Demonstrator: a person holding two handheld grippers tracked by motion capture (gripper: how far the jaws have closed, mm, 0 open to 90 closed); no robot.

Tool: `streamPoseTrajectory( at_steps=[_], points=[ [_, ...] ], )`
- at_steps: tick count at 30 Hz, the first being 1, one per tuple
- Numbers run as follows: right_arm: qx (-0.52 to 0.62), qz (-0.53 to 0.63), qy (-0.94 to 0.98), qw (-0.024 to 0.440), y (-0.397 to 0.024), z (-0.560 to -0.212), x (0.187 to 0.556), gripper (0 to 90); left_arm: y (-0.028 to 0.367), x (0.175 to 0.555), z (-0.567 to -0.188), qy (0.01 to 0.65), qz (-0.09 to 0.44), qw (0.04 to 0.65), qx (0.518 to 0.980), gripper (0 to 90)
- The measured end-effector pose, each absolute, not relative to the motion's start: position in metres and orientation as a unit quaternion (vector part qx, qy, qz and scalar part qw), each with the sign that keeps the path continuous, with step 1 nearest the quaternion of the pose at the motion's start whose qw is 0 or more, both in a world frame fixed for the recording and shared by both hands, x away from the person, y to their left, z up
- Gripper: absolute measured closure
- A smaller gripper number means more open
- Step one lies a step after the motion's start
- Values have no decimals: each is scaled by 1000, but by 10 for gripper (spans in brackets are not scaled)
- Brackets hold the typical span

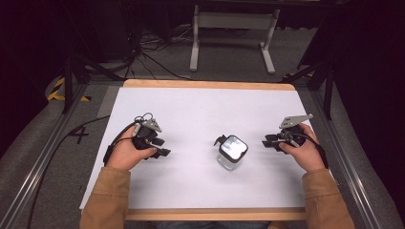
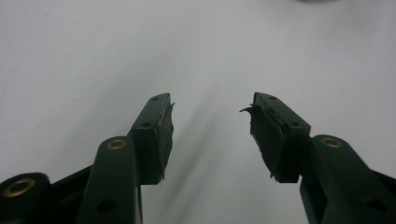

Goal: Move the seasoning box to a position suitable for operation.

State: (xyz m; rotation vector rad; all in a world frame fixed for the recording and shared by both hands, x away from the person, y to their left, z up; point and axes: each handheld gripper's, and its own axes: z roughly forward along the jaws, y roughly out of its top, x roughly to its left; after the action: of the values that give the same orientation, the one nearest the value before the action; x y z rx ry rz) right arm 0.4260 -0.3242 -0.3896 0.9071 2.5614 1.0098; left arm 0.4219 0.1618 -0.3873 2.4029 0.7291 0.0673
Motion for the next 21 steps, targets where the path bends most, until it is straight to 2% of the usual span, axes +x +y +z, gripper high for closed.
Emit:
streamPoseTrajectory(
  at_steps=[3,6,9,15,21],
  points=[
    [307,356,874,120,-319,-392,426,714,161,421,-384,294,41,329,896,514],
    [304,372,869,118,-315,-392,426,775,156,416,-383,271,48,352,894,433],
    [320,392,855,111,-312,-393,426,861,152,412,-382,268,49,358,893,407],
    [302,398,859,108,-289,-404,429,886,156,410,-379,280,61,330,899,549],
    [273,398,873,70,-270,-414,429,879,156,408,-377,290,68,336,894,537]
  ],
)
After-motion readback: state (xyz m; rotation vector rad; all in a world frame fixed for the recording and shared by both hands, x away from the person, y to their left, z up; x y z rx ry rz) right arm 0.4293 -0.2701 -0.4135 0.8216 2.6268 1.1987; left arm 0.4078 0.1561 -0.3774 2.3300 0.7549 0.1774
